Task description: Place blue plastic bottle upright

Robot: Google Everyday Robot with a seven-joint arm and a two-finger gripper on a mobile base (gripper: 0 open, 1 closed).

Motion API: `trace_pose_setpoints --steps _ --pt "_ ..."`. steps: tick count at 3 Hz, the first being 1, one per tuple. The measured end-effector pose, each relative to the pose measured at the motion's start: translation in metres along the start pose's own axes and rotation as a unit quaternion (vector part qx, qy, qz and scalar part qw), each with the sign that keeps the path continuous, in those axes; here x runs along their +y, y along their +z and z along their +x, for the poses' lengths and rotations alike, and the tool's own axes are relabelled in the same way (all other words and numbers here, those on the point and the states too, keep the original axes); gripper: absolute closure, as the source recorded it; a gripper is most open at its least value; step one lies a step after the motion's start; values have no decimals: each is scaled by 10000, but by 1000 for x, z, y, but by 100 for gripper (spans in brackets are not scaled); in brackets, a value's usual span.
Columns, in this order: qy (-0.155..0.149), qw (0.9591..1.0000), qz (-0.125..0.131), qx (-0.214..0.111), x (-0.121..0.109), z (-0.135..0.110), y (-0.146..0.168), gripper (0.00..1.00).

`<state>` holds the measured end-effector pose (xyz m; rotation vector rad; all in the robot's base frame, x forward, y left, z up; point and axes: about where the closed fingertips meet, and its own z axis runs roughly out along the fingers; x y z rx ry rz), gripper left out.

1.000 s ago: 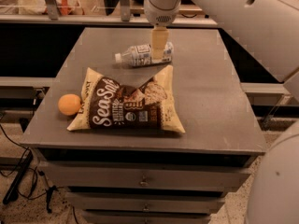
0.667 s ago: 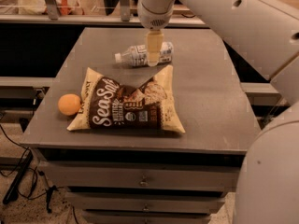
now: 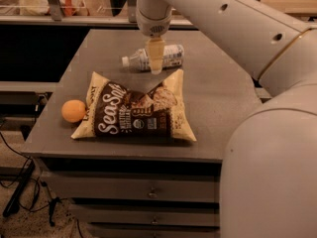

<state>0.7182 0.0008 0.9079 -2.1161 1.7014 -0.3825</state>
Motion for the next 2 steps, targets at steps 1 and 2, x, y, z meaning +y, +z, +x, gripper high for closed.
trace_pose_setpoints --steps 1,2 --pt "-40 9997 -165 171 -4 -2 14 0" --pt "-11 9986 -376 373 -7 2 27 0"
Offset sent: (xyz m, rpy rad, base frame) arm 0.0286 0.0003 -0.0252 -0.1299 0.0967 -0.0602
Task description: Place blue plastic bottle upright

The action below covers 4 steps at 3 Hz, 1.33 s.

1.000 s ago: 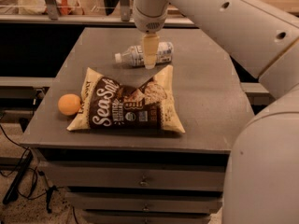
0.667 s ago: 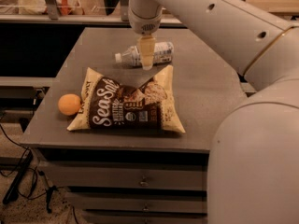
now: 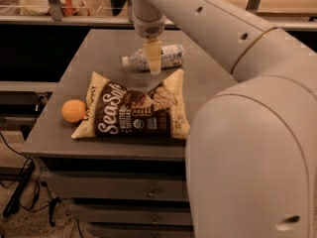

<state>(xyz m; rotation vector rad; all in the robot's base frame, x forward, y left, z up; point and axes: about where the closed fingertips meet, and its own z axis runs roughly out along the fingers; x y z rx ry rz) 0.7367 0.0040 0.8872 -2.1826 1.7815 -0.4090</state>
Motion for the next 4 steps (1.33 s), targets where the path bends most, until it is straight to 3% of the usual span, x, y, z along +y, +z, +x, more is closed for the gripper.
trace_pose_setpoints --steps 3,4 --pt "14 9983 -531 223 0 9 23 0" --pt "28 9977 -661 122 2 12 24 0"
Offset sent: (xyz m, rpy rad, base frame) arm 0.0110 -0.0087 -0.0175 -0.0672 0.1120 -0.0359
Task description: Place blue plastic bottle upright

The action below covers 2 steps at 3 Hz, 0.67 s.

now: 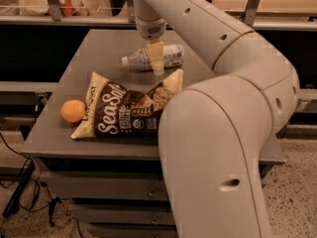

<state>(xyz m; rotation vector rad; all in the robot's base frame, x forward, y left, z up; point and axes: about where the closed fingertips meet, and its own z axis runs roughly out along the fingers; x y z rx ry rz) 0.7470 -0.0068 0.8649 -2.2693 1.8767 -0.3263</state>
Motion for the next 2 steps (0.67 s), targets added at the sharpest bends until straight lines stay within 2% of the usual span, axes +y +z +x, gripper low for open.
trace_pose_setpoints --steps 2 --pt "-41 9992 -180 -354 1 -7 1 0"
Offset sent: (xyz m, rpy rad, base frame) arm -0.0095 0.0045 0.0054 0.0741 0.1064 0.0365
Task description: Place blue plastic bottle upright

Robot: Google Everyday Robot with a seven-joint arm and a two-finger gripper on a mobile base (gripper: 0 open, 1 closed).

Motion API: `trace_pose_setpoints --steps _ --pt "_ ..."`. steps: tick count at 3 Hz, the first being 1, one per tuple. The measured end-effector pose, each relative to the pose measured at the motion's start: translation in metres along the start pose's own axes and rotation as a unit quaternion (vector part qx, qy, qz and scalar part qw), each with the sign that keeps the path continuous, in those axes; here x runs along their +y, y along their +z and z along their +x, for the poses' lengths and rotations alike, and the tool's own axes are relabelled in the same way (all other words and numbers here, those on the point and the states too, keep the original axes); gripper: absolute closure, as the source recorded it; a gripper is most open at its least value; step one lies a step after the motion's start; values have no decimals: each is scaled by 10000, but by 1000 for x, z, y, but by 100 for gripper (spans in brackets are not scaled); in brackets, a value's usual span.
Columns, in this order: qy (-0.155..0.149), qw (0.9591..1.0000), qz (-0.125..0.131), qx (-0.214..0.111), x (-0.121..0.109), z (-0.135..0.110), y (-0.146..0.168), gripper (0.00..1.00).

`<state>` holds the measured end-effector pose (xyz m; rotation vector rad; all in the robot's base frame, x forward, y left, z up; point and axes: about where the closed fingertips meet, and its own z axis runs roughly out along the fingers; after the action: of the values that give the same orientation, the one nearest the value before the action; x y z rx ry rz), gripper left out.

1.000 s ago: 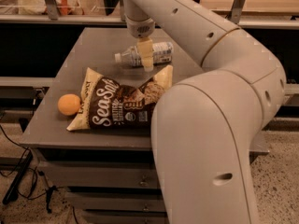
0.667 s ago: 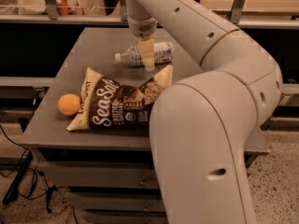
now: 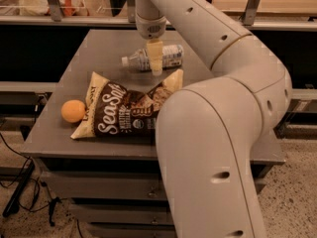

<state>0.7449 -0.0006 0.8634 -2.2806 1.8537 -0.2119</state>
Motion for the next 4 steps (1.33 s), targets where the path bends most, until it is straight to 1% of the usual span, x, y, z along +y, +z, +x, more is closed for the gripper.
trace_pose_setpoints --steps 1,2,3,4 --pt "-64 9999 -82 -99 0 -6 3 0" --pt "-115 9997 -158 -168 0 -11 7 18" --pt "-116 9994 -222 -248 0 -14 12 41" --pt "-99 9993 -224 -268 -1 -13 12 65"
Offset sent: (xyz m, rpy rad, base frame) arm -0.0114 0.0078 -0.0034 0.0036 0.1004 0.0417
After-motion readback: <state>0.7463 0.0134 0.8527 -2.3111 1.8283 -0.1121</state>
